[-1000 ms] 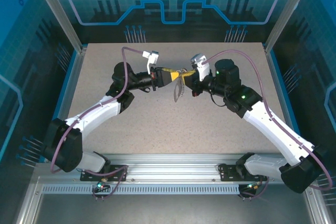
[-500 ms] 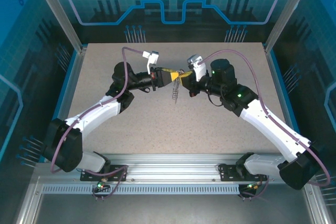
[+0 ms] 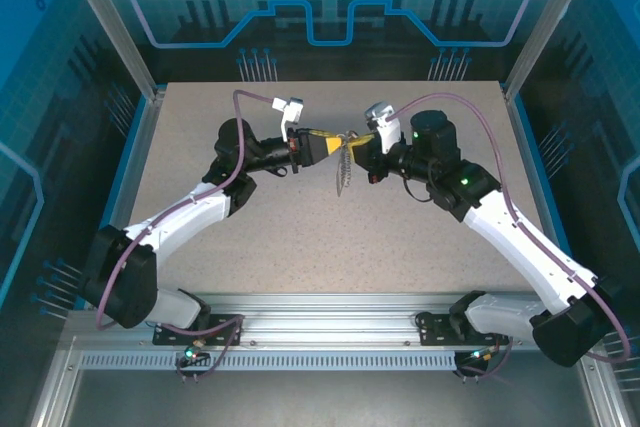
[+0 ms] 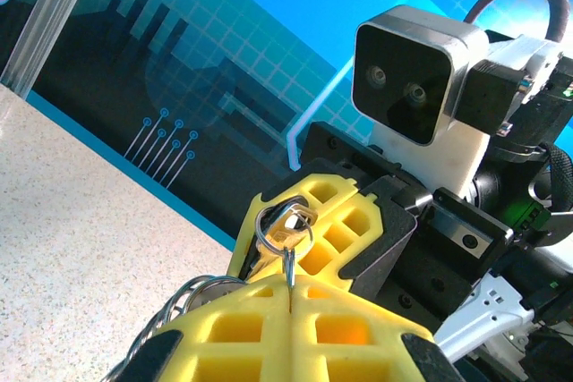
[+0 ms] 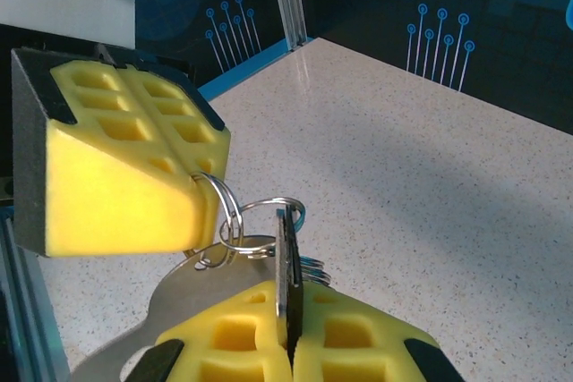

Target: Put the keys on the keyring

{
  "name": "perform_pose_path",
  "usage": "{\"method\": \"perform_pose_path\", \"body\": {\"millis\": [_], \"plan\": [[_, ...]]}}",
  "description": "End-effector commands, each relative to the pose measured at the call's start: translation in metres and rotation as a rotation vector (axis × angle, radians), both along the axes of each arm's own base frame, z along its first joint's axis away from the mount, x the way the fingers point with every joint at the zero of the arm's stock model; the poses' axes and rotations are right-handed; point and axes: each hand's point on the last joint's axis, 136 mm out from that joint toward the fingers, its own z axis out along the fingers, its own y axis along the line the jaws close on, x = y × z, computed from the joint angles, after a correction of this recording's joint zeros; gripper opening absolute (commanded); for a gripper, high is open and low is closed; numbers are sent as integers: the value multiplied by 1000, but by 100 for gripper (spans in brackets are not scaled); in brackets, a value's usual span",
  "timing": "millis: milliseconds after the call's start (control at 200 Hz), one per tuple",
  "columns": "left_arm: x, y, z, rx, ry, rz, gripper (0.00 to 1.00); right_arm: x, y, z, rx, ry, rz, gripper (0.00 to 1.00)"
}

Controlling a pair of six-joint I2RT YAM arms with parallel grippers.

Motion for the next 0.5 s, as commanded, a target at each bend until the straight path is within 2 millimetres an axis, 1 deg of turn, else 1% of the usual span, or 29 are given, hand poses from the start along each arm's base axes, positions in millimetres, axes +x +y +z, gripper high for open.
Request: {"method": "perform_pose_path", "body": {"millis": [0, 20, 35, 60, 105, 140, 190, 225, 310, 415, 495], "plan": [[-3, 1, 3, -1, -50, 1, 0, 13, -17, 25, 29, -40, -71, 0], [-3, 1, 2, -1, -48, 4, 0, 13, -17, 24, 27, -34, -70, 0], [-3, 2, 2, 0, -46, 4, 3, 14, -18, 25, 27, -32, -70, 0], [-2, 2, 1, 0, -45, 9, 8, 15, -18, 23, 24, -26, -69, 0], [-1, 3, 0, 0, -42, 20, 23, 17, -18, 21, 19, -15, -67, 0], [0, 4, 0, 1, -42, 28, 32, 19, -17, 18, 17, -4, -66, 0], [0, 5, -1, 4, -42, 40, 43, 21, -18, 15, 15, 6, -63, 0], [1, 5, -3, 9, -40, 50, 48, 24, -18, 11, 13, 17, -63, 0], [2, 8, -5, 18, -42, 70, 54, 31, -19, 1, 3, 39, -71, 0], [4, 13, -7, 26, -39, 99, 58, 43, -23, -12, -5, 68, -88, 0], [7, 17, -10, 32, -33, 125, 59, 56, -26, -25, -13, 91, -106, 0]]}}
